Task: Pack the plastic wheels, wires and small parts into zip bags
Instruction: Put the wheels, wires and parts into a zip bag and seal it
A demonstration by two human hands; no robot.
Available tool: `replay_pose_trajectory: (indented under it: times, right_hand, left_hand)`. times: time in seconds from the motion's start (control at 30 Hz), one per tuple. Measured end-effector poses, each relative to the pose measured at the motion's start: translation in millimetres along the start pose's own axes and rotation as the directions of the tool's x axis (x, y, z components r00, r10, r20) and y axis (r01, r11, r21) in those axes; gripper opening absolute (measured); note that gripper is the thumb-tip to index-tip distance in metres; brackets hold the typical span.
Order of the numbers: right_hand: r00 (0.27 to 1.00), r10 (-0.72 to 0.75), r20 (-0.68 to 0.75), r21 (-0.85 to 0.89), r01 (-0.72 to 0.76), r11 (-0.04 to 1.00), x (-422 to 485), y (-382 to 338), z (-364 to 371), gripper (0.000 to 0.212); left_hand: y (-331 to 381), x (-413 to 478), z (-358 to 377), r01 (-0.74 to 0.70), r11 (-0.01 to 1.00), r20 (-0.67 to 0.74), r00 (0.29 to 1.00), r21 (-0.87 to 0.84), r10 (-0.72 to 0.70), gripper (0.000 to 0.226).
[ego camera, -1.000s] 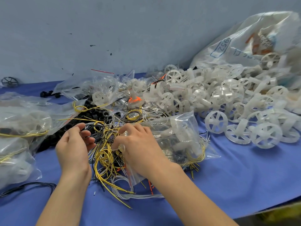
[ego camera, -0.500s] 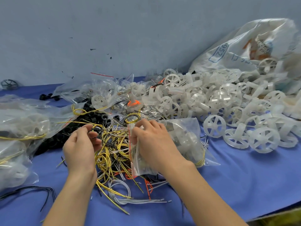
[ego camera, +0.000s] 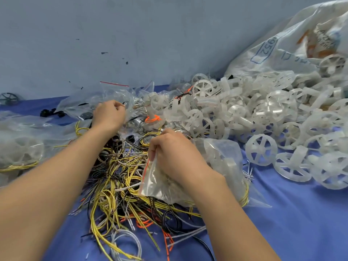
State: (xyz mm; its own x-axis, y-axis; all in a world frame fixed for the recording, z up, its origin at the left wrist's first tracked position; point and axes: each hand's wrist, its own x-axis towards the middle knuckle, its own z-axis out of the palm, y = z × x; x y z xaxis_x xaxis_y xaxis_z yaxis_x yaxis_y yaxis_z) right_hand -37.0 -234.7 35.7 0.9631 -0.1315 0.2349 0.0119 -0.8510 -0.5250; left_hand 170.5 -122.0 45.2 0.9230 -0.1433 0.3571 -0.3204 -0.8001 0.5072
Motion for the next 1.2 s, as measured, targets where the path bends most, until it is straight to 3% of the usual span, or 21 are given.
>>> replay_pose_trajectory:
  times: [0.13,0.27,0.4,0.63,0.77,0.87,0.93,1.0,1.1,1.13,1.2]
  right_hand:
    - [1.0,-0.003,0.022,0.02,0.003,1.0,9,1,4,0.035]
    - [0.999,-0.02,0.026,0.061,0.019,0.998,11,2,5,0.03]
    - [1.0,-0.02,-0.004,0.129,0.021,0.991,14,2,2,0.033]
    - [0.997,-0.075,-0.029,0.136,0.078,0.988,10,-1,0,0.034]
    - [0.997,-0.055,-0.046,0.128,0.06,0.99,10,5,-3,0.035]
    - [0.995,-0.022,-0.096,0.167,0.038,0.985,6,11,-7,0.033]
    - [0.991,0.013,-0.136,0.237,0.019,0.971,3,14,-8,0.032]
    - [0.986,0.071,-0.149,0.342,-0.015,0.939,0,16,-9,0.036]
    - [0.972,0.216,-0.091,0.66,-0.104,0.744,-3,13,-14,0.047]
    - [0.962,0.271,-0.027,0.775,-0.151,0.613,-3,10,-17,0.048]
    - [0.943,0.299,0.148,0.944,-0.225,0.24,-5,5,-22,0.04]
  left_hand:
    - [-9,30,26,-0.18,0.942,0.153,0.978,0.283,0.141,0.039]
    - [-10,43,53,-0.104,0.957,0.286,0.958,0.272,0.023,0.049]
    - [-18,52,65,0.026,0.983,0.261,0.963,0.183,-0.074,0.039]
    - [-25,48,60,-0.005,0.985,0.077,0.997,0.173,-0.008,0.027]
    - [-2,31,31,-0.04,0.999,-0.099,0.994,-0.023,0.038,0.031]
    - [20,9,-2,-0.086,0.976,-0.155,0.986,-0.199,0.055,0.026]
    - [32,-11,-23,-0.055,0.899,-0.116,0.993,-0.434,0.005,0.017]
    - [41,-37,-41,0.004,0.728,-0.042,0.998,-0.686,-0.045,0.013]
    - [51,-82,-58,0.081,0.46,0.064,0.997,-0.884,-0.053,0.01]
    - [53,-97,-61,0.085,0.392,0.077,0.996,-0.916,-0.035,0.009]
    - [54,-126,-64,0.061,0.321,0.072,0.997,-0.945,0.022,0.01]
